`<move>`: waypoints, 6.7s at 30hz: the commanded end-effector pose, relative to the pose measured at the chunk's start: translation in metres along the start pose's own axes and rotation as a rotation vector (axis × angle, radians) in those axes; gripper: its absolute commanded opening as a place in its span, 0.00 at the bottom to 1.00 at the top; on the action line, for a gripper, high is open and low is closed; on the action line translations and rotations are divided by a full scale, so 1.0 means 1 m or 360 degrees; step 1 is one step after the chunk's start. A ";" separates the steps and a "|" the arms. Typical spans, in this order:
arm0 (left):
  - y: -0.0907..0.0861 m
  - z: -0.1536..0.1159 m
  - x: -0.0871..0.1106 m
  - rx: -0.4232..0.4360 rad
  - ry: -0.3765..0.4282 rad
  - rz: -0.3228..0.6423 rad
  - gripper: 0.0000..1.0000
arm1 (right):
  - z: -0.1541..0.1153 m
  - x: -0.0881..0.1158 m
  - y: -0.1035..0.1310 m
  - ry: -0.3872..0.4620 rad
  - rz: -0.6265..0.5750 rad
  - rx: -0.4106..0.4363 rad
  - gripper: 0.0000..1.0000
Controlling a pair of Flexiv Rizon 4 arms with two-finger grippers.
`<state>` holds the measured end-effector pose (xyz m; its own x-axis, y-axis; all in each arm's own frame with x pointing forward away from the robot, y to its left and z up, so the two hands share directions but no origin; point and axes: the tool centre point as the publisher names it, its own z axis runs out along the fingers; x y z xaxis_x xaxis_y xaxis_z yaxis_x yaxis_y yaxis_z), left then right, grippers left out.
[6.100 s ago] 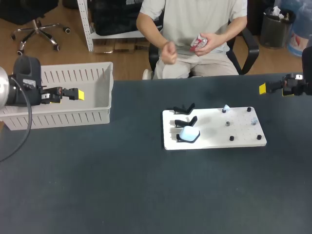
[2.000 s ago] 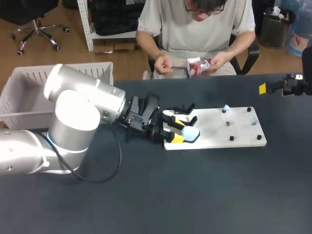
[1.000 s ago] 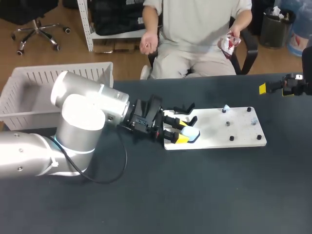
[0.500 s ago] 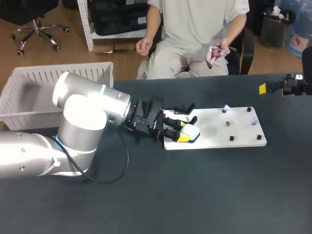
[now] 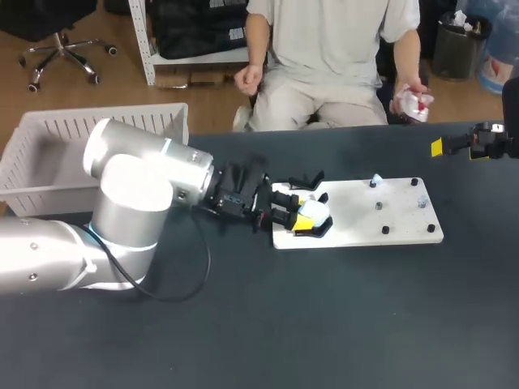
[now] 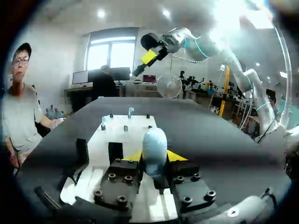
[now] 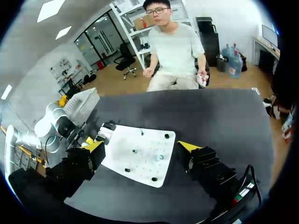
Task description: Pick up each earbud case from the left stands, insert the matching earbuds, close the lid, and place the case in the box.
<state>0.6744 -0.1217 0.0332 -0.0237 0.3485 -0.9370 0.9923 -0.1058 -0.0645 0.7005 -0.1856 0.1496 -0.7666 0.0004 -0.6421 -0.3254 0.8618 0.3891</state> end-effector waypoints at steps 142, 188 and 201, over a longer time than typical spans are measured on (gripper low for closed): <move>-0.062 -0.030 -0.071 -0.0172 -0.0626 0.0010 0.00 | 0.076 0.073 0.193 0.0490 -0.0484 -0.0395 1.00; -0.061 -0.034 -0.070 -0.0183 -0.0683 0.0148 0.00 | 0.069 0.035 0.027 0.0880 -0.0611 0.0539 1.00; -0.061 -0.034 -0.070 -0.0183 -0.0683 0.0148 0.00 | 0.074 0.059 -0.021 0.1012 -0.0402 0.0892 1.00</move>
<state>0.6187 -0.1073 0.1158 0.0404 -0.0743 -0.9964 0.9991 -0.0075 0.0411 0.7045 -0.1702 0.0598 -0.9243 -0.3660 -0.1084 -0.3492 0.9255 -0.1469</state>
